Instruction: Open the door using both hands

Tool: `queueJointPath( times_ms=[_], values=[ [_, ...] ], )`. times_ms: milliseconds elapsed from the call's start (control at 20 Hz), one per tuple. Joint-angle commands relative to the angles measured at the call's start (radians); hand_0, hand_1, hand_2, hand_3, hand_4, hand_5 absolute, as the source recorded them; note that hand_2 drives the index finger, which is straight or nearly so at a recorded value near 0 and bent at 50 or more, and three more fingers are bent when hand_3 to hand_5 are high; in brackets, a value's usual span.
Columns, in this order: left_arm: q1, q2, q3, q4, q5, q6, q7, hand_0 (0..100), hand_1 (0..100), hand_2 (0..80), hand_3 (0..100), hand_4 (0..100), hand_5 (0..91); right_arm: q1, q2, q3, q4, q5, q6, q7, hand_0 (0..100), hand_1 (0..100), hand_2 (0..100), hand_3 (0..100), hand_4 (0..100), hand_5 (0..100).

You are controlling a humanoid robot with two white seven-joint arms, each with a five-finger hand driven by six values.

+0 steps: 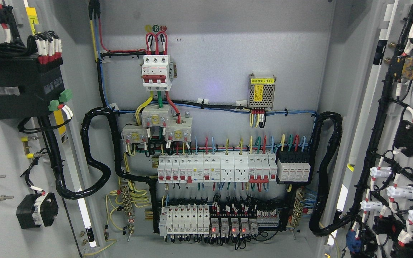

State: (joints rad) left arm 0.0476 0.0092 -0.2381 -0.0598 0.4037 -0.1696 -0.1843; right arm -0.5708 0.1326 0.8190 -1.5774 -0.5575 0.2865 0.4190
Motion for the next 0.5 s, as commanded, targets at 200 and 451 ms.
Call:
queueJointPath(
  times_ms=[200, 451],
  values=[
    [0.000, 0.005, 0.000, 0.000, 0.000, -0.010, 0.000, 12, 56, 0.0, 0, 0, 0.0, 0.242, -0.178, -0.366, -0.091, 0.001, -0.041, 0.003, 0, 50, 4, 0, 0, 0],
    [-0.005, 0.009, -0.001, -0.015, 0.001, -0.010, -0.001, 12, 56, 0.0, 0, 0, 0.0, 0.480, -0.286, -0.445, -0.252, 0.114, -0.189, 0.003, 0, 50, 4, 0, 0, 0]
  ],
)
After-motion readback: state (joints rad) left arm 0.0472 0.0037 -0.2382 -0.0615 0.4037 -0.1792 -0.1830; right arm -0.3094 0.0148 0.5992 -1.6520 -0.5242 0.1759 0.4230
